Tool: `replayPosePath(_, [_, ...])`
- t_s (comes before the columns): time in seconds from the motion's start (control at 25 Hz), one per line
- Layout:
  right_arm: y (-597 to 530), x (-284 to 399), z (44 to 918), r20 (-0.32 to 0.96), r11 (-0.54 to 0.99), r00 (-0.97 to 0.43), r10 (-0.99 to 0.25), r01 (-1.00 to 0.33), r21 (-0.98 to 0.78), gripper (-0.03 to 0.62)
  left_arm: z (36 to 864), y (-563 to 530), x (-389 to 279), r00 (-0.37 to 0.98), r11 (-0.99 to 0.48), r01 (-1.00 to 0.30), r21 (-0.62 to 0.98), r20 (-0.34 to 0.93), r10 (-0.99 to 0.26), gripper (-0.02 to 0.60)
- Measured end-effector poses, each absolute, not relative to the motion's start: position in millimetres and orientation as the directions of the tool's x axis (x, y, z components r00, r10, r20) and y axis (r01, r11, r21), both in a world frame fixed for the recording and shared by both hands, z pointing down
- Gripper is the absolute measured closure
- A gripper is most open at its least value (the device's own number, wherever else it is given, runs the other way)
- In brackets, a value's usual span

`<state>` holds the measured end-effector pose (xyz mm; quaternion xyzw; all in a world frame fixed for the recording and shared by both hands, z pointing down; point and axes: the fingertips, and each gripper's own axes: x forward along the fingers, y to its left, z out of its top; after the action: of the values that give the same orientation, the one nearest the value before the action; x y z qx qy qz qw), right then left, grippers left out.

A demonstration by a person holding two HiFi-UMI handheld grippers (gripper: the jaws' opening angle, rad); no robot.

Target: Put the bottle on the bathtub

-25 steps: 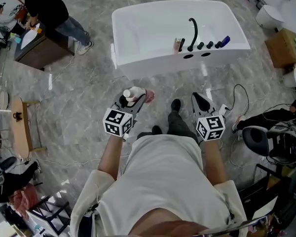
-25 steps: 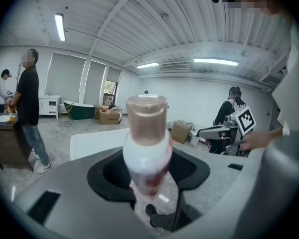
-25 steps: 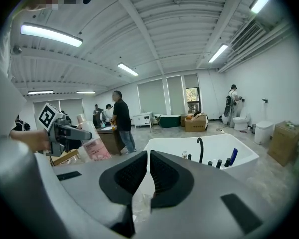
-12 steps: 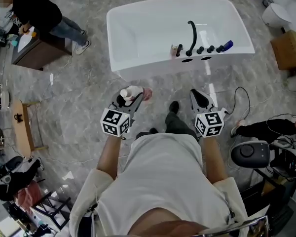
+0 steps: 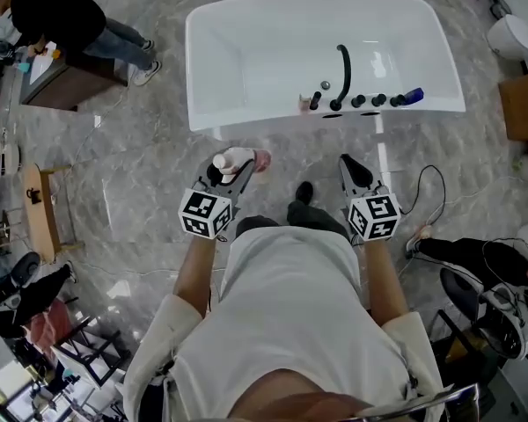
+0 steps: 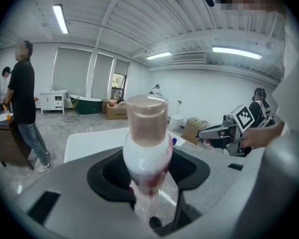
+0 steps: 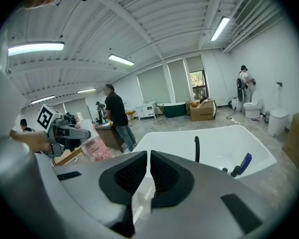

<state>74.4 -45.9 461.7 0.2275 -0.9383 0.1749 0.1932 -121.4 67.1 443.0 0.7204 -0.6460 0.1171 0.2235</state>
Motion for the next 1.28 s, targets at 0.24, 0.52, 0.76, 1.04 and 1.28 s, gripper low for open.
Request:
replayPosePath(0.24, [-84.6, 74.3, 476.5, 0.458, 0.839, -0.831, -0.317, -0.471, -0.273, 0.553, 456.1, 32.3, -122.6, 0.098, -0.015, -0.985, 0.174, 0.483, -0.870, 0.360])
replayPosePath(0.52, [-96.5, 54.0, 485.1, 0.472, 0.833, -0.830, -0.298, -0.468, -0.296, 0.553, 466.5, 10.0, -139.6, 0.099, -0.014, -0.985, 0.170, 0.508, -0.855, 0.360])
replayPosePath(0.76, [-104.8, 34.4, 492.5, 0.497, 0.814, -0.807, -0.319, -0.502, -0.292, 0.553, 476.8, -13.4, -159.7, 0.139, -0.080, -0.988, 0.132, 0.527, -0.838, 0.360])
replayPosePath(1.04, [-112.8, 12.5, 514.6, 0.519, 0.772, -0.774, -0.362, -0.561, -0.298, 0.552, 507.2, -44.1, -183.2, 0.218, -0.189, -0.976, 0.109, 0.537, -0.815, 0.360])
replayPosePath(1.28, [-112.2, -0.1, 540.0, 0.542, 0.737, -0.746, -0.388, -0.604, -0.304, 0.553, 545.1, -69.7, -190.8, 0.282, -0.320, -0.947, 0.033, 0.562, -0.777, 0.360])
